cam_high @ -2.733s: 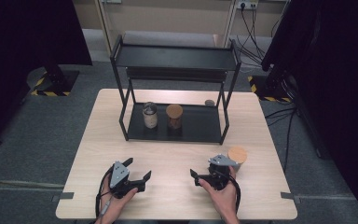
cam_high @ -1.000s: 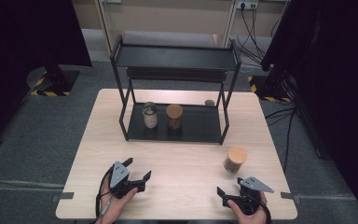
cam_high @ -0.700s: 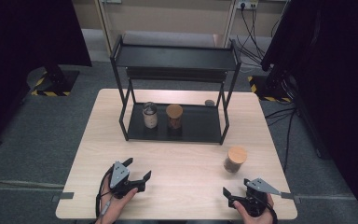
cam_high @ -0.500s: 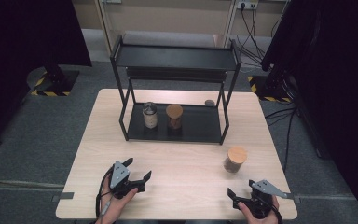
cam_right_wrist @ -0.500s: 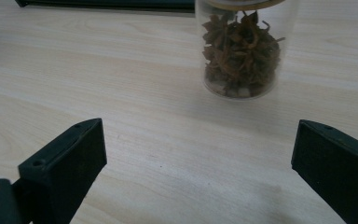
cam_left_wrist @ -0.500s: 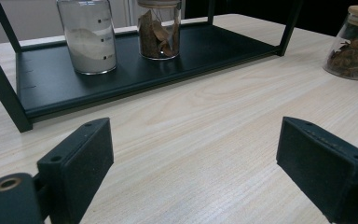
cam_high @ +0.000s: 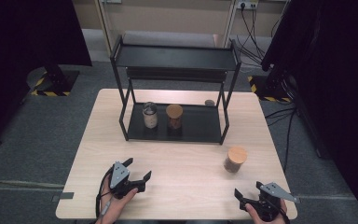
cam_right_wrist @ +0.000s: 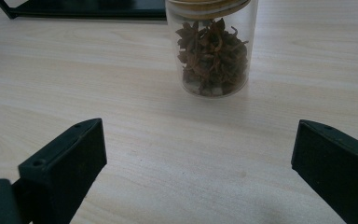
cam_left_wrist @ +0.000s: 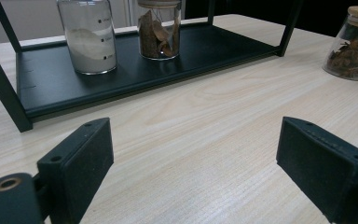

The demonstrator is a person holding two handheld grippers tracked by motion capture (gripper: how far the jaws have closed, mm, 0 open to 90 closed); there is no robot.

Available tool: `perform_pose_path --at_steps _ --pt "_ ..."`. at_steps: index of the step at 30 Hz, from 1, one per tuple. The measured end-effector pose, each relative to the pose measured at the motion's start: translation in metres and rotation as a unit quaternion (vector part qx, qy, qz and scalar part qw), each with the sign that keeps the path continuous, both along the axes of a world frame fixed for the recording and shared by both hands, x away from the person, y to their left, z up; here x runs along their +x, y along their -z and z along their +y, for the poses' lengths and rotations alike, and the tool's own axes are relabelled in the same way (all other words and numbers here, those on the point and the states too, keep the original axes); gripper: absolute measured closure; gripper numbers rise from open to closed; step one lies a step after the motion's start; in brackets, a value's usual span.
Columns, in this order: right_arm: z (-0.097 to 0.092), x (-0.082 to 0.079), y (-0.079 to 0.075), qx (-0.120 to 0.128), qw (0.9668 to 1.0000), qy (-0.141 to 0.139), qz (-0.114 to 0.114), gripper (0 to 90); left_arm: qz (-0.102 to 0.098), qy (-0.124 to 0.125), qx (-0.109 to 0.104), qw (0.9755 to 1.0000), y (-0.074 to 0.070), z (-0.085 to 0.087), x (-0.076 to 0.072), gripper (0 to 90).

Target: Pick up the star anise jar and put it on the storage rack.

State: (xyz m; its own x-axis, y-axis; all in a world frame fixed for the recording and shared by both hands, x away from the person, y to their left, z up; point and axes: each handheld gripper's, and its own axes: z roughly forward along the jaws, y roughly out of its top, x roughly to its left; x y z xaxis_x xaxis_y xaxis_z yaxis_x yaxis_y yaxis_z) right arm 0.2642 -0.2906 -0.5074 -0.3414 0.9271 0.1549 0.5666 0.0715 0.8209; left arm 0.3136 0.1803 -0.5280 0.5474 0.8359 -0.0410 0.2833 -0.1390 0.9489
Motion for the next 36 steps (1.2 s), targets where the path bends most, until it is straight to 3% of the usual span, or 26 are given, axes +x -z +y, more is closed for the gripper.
perform_pose_path --at_steps 11,26,36 --pt "0.0 0.011 -0.008 -0.013 0.9995 0.023 -0.016 3.2 0.001 0.0 0.003 1.0 0.0 -0.001 0.0 10.3" --pt "0.017 0.058 -0.018 -0.05 0.9982 0.026 -0.018 3.9 0.002 0.0 -0.001 1.0 0.0 0.0 0.0 10.3" --pt "0.031 0.089 -0.024 -0.078 0.9963 0.023 -0.025 10.4 0.002 0.0 -0.003 1.0 0.0 0.0 0.0 10.2"
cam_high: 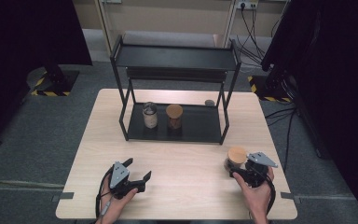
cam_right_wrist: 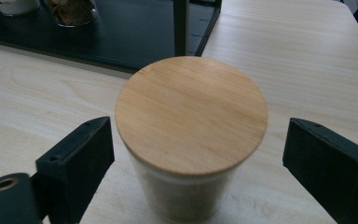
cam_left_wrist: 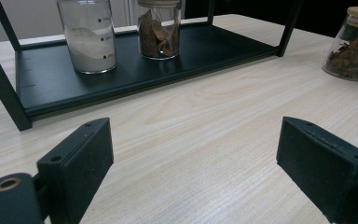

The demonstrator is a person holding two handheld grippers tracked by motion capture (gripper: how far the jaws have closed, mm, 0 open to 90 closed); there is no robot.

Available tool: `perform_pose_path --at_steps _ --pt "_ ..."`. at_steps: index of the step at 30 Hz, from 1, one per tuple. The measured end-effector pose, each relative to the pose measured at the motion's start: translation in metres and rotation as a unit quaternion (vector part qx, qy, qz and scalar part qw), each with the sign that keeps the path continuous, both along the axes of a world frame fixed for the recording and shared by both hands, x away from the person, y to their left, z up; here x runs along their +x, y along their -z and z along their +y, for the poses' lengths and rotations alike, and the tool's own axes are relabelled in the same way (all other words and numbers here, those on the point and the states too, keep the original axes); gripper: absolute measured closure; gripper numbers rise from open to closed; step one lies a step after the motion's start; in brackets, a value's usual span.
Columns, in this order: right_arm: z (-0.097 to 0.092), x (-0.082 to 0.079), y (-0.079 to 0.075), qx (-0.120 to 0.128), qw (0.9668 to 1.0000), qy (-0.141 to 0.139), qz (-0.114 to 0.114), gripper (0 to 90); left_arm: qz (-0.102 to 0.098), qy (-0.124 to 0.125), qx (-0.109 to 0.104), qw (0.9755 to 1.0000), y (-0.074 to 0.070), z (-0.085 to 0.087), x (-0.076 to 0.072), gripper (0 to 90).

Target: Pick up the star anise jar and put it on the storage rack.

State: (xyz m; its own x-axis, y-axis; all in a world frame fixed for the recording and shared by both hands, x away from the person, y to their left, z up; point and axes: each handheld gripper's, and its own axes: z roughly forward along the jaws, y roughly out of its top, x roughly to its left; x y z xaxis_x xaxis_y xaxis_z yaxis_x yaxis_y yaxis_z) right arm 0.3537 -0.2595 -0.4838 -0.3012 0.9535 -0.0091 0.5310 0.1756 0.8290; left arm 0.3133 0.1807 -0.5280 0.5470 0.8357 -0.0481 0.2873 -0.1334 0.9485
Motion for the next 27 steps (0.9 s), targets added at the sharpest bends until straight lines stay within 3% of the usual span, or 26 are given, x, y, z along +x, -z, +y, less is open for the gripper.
perform_pose_path --at_steps 6,12,18,27 --pt "0.004 0.008 0.003 -0.012 0.9999 -0.003 0.008 17.0 0.001 0.0 -0.001 1.0 0.0 0.0 0.0 10.3" --pt "0.006 0.012 0.005 -0.005 0.9999 -0.01 0.011 24.9 0.0 0.0 -0.001 1.0 0.0 0.0 0.0 10.3" --pt "0.006 0.009 0.004 -0.006 0.9999 -0.009 0.01 25.4 0.0 0.0 -0.002 1.0 0.0 0.0 0.0 10.3" --pt "0.017 -0.001 -0.005 0.0 0.9994 -0.035 -0.006 25.4 0.0 0.0 -0.001 1.0 0.0 0.0 0.0 10.3"
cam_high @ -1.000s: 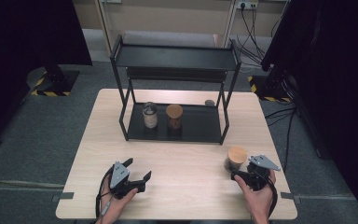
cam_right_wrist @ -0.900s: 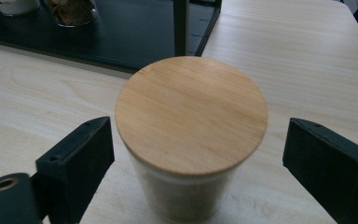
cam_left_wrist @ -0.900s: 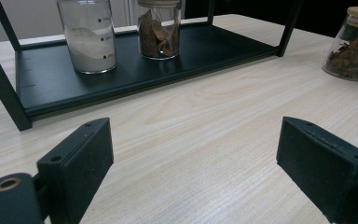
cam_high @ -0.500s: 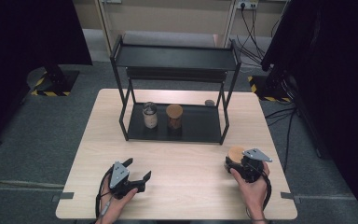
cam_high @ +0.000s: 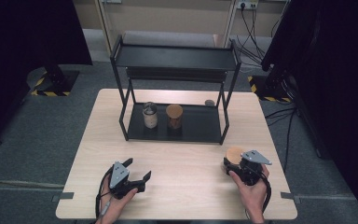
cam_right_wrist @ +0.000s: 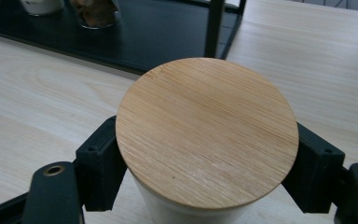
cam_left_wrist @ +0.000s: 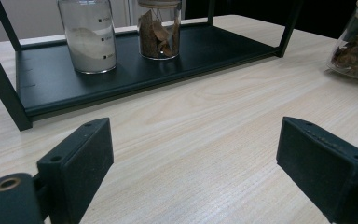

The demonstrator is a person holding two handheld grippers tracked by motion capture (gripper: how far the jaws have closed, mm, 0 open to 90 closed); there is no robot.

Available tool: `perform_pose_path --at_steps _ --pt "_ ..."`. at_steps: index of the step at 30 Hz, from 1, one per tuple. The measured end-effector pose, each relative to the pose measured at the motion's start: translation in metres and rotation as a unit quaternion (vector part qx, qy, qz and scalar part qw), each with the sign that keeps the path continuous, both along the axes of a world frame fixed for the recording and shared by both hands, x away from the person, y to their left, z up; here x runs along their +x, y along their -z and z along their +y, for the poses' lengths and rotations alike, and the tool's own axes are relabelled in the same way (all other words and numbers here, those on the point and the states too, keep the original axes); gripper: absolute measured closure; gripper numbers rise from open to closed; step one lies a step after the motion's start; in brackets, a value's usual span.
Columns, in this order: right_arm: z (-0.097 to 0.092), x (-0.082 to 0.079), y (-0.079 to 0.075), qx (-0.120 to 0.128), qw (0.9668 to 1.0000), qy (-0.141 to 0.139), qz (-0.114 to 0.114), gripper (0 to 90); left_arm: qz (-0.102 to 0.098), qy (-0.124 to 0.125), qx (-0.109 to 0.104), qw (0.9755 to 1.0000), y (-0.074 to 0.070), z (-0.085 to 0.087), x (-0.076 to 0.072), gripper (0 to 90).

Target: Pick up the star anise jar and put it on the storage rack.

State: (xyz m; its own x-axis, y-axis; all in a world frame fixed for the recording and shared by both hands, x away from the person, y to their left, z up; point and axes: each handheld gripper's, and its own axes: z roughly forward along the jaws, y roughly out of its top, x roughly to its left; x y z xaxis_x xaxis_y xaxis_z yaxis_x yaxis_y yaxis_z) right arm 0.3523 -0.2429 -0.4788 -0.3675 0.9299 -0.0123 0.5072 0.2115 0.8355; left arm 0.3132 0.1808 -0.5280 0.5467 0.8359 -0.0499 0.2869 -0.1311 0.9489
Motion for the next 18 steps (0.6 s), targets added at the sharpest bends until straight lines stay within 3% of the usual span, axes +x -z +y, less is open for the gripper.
perform_pose_path --at_steps 18 --pt "0.038 0.009 -0.023 0.005 0.999 -0.039 -0.023 25.4 0.001 0.0 -0.003 1.0 0.0 0.001 0.0 10.3"
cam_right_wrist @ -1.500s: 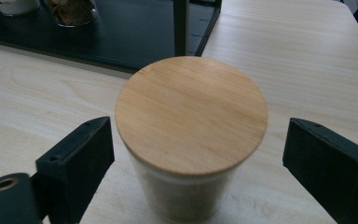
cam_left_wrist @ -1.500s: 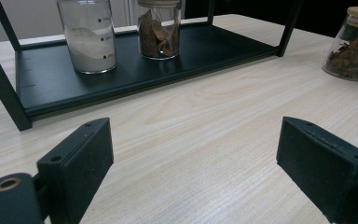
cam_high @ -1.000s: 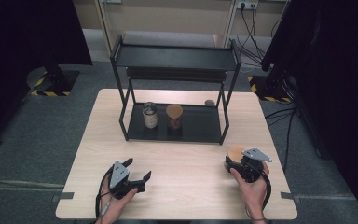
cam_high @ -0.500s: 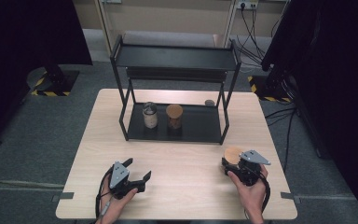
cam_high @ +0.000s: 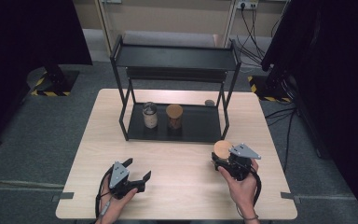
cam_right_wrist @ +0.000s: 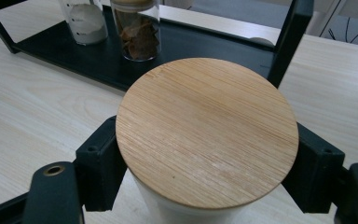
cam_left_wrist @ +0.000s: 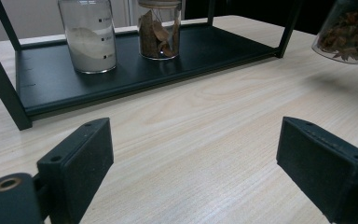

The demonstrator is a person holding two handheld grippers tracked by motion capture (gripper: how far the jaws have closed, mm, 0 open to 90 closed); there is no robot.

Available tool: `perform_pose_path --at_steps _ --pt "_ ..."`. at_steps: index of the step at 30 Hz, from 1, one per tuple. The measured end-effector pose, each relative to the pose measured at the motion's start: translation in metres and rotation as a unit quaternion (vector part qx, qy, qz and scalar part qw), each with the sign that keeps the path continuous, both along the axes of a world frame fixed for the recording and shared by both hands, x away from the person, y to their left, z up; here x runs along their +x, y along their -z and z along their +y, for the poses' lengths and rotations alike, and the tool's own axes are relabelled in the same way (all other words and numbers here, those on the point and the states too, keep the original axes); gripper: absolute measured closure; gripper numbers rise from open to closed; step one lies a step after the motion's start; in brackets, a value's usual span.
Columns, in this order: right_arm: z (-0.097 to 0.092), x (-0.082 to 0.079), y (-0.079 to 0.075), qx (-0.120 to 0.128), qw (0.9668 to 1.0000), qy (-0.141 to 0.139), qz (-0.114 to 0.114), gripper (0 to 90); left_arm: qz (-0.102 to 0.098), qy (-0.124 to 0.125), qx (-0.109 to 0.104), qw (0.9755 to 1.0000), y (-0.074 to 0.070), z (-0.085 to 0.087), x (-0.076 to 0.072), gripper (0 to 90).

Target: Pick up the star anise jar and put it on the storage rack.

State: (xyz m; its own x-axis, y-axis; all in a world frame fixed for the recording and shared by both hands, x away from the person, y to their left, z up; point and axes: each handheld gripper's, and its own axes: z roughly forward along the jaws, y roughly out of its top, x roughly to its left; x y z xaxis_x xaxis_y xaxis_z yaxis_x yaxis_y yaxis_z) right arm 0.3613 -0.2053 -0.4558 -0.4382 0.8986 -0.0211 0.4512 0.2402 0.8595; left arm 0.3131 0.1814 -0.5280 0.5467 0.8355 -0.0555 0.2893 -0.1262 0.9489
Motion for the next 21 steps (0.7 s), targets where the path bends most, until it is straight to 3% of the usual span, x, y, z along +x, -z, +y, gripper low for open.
perform_pose_path --at_steps 21 --pt "0.027 0.027 -0.015 0.004 0.9999 -0.008 -0.01 25.5 0.0 0.0 0.0 1.0 0.0 0.0 0.0 10.2"
